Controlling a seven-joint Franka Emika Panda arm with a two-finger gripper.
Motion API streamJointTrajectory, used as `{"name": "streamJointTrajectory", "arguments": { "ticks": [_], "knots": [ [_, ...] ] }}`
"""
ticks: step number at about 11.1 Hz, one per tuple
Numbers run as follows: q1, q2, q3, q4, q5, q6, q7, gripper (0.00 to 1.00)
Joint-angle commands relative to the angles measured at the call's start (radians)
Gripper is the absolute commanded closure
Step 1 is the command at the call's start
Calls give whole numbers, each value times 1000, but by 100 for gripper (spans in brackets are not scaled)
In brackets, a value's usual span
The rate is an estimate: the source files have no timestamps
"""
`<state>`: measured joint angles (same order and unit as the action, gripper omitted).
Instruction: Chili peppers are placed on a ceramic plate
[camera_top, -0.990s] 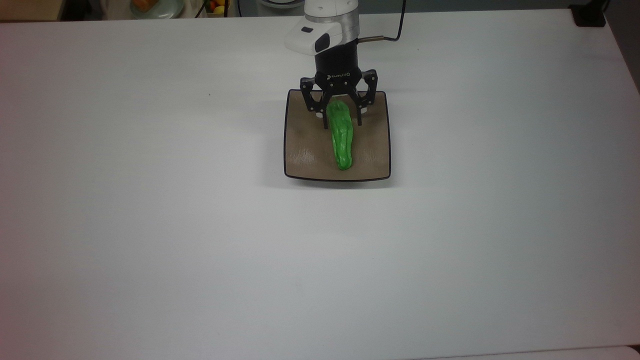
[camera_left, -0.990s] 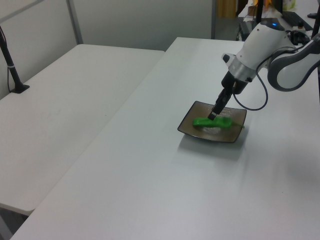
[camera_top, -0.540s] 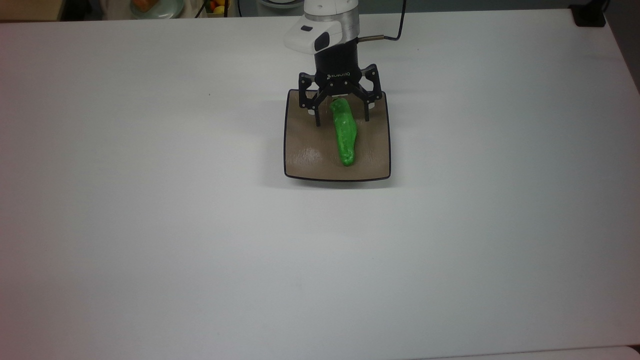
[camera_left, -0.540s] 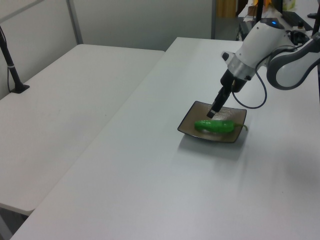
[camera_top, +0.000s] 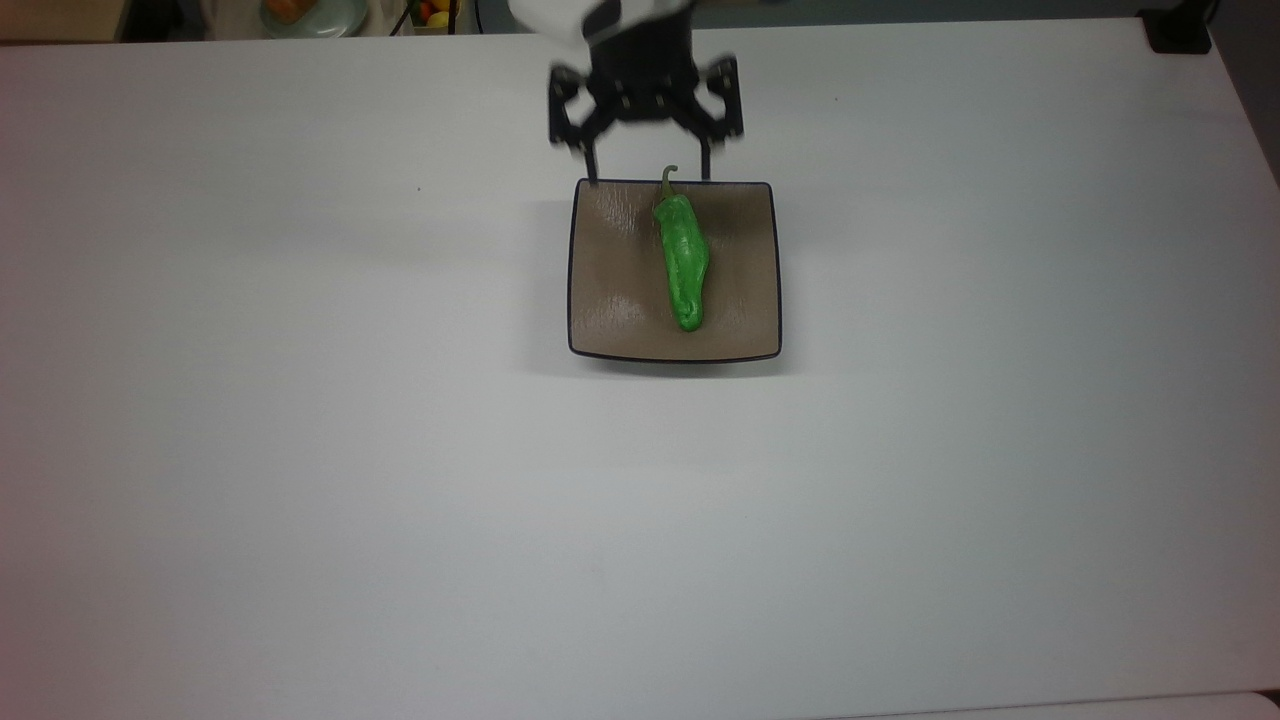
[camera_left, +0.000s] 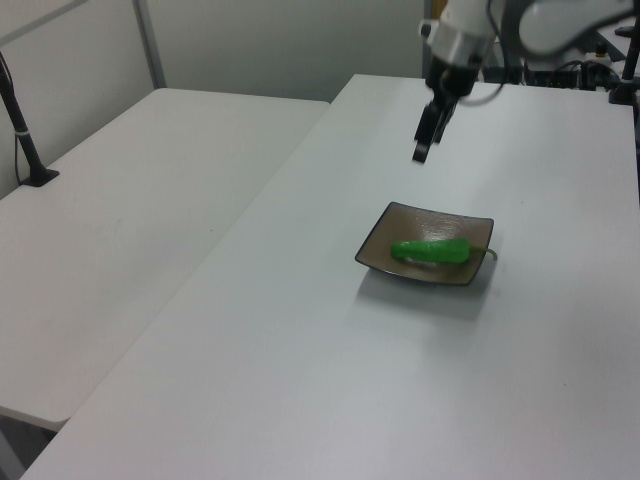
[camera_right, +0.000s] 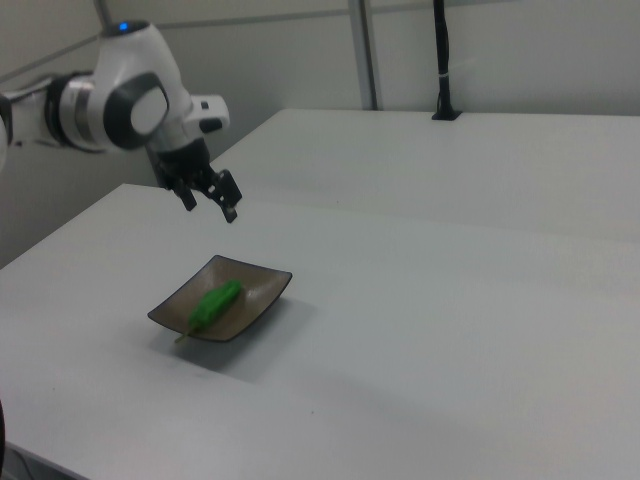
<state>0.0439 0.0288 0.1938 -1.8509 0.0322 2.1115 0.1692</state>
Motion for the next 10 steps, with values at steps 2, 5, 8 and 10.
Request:
{"name": "streamJointTrajectory", "arguments": {
  "ticks": [2, 5, 8, 10],
  "knots": [
    [17, 0, -59, 252, -17, -417, 12, 0],
    [40, -13, -105, 249, -15, -461, -86, 0],
    [42, -10, -129, 214, -6, -351, -191, 0],
    [45, -12, -132, 216, -6, -338, -180, 0]
  ]
}}
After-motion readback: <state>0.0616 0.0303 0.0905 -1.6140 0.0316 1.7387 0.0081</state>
